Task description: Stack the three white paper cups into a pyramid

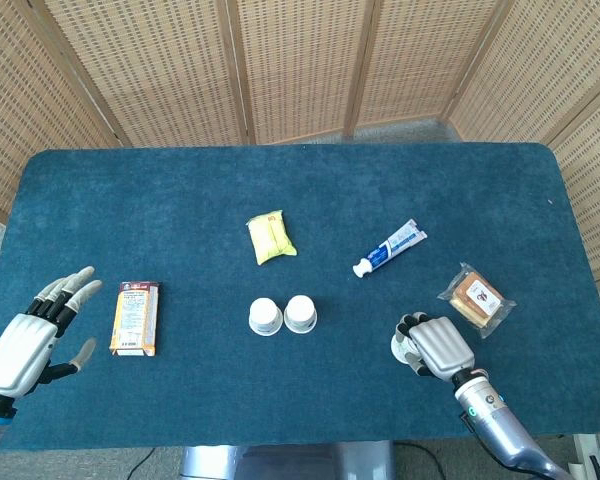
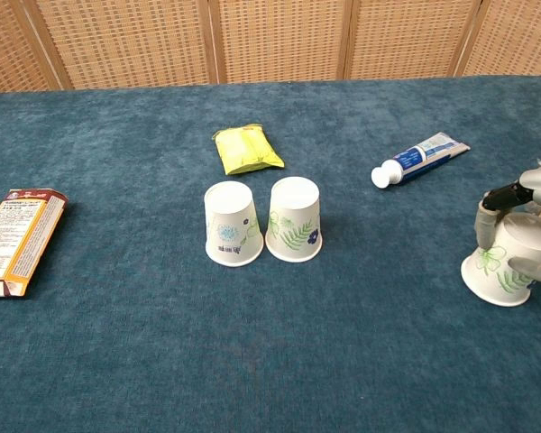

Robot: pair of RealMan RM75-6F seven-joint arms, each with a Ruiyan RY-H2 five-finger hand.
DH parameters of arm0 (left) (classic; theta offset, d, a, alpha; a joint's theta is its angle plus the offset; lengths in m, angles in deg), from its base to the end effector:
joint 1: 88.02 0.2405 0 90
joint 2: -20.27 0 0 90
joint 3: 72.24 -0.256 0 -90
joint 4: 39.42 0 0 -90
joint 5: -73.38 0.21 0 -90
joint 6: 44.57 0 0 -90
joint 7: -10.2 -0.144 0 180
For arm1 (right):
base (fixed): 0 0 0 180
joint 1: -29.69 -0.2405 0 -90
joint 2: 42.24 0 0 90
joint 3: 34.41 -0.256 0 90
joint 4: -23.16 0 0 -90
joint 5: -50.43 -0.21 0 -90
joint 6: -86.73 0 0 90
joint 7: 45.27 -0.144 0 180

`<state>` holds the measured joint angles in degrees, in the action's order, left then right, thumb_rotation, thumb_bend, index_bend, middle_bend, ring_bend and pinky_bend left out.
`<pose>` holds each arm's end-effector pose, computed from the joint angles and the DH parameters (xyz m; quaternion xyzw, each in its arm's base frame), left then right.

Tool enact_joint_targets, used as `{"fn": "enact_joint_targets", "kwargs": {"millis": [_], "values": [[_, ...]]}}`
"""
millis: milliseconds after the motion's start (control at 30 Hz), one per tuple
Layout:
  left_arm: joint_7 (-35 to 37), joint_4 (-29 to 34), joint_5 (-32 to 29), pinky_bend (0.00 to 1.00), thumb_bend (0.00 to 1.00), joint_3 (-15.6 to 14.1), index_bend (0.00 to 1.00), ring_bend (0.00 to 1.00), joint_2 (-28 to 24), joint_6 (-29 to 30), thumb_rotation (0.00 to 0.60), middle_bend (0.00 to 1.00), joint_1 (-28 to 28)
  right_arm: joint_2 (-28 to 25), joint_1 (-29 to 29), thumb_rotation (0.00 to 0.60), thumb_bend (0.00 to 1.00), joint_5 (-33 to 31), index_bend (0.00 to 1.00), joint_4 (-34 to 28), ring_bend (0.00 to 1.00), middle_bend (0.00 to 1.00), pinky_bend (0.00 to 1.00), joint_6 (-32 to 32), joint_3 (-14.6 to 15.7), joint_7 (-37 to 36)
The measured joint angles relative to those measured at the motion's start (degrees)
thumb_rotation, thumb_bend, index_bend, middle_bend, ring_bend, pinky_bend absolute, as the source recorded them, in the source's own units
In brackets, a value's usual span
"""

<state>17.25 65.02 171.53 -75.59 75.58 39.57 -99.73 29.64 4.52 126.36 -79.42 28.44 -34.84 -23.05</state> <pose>-0.2418 0.1820 0.1618 -0.6632 -0.3950 -0.4591 0.4396 -0.2203 -0.2372 0.0395 0.7723 -0.3901 0.2868 0.4112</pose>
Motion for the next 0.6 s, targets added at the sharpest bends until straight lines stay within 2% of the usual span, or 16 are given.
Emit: {"fn": "enact_joint_targets", "kwargs": {"millis": [367, 600], "values": [[-0.26, 0.01, 0.23, 0.12, 0.49, 0.42, 0.0, 0.0, 0.28, -0.49, 0.6, 0.0, -0.09, -1.05, -0.18, 0.6, 0.46, 0.99, 0.43, -1.64, 0.31, 0.36, 0.71, -0.77, 0.18, -0.71], [-0.54, 0.33, 0.23, 0.13, 0.49, 0.53, 0.0, 0.0, 0.08, -0.61, 0.6, 0.0, 0.02, -0.77, -0.27, 0.6, 0.46, -0.41, 0.4, -0.65, 0.3, 0.34, 0.71, -0.34, 0.31, -0.62]]}}
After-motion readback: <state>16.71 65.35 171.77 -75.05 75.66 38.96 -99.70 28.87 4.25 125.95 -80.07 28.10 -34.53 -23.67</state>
